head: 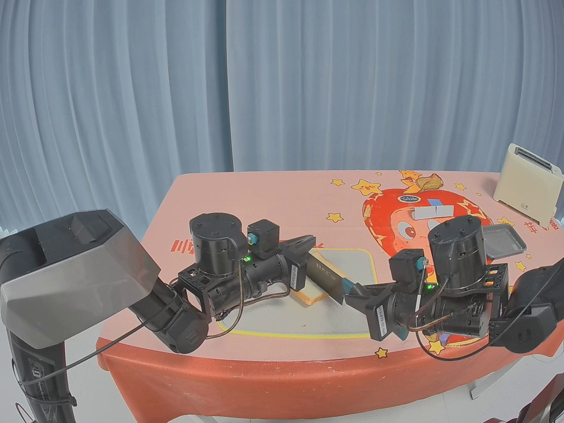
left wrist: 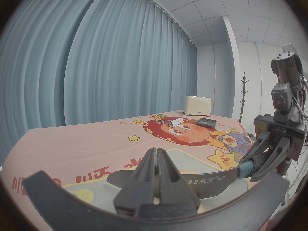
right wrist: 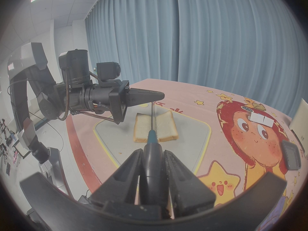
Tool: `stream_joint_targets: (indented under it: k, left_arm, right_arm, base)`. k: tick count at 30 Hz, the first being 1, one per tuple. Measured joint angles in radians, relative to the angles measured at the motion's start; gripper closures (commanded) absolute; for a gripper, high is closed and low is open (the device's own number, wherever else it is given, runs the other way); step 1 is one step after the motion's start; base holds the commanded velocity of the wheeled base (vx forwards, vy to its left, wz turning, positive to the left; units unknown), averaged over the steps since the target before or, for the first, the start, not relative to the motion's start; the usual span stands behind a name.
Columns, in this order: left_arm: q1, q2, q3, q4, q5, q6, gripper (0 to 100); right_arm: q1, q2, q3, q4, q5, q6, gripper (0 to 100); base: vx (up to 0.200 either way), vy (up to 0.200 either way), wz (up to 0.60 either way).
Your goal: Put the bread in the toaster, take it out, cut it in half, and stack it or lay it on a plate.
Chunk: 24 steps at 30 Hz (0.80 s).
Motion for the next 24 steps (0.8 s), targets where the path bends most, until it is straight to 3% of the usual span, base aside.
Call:
stream_joint_targets:
  k: [24]
  left_arm:
    - [-0.003, -0.007, -0.02, 0.035, 0.0, -0.004, 100]
  right_arm:
    - [-0.003, 0.026, 0.0, -0.009, -0.002, 0.0, 100]
  base:
    - [0.0, 0.0, 0.0]
